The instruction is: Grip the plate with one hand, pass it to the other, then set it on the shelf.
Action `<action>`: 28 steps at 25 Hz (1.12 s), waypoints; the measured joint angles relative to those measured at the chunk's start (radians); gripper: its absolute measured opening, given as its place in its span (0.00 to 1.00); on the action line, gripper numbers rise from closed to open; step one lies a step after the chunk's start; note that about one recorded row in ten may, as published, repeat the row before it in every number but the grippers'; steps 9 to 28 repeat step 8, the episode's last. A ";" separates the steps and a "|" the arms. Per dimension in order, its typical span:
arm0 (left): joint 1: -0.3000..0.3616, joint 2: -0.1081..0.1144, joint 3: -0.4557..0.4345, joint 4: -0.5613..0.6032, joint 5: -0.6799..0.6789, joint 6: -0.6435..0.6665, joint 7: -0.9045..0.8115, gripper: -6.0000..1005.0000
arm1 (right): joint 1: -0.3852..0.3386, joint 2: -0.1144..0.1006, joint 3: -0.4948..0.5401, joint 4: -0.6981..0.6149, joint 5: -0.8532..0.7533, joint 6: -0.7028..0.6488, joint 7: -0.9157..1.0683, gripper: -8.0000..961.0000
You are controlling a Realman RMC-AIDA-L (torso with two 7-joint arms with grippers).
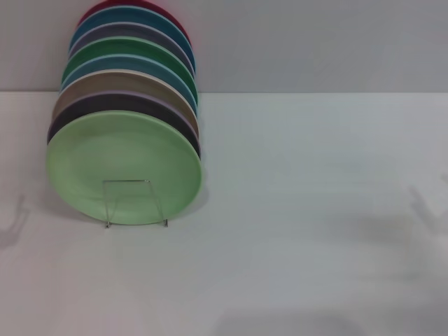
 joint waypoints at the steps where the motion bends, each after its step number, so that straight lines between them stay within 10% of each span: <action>1: -0.001 -0.001 0.000 0.002 -0.006 -0.008 -0.002 0.82 | 0.003 0.000 0.001 -0.006 0.008 -0.005 0.000 0.70; 7: -0.004 -0.004 0.000 0.004 -0.018 -0.061 0.001 0.82 | 0.016 0.000 0.002 -0.039 0.054 -0.012 -0.005 0.84; 28: -0.005 -0.006 0.000 0.004 -0.018 -0.068 0.002 0.82 | 0.016 0.000 0.002 -0.043 0.055 -0.013 -0.006 0.84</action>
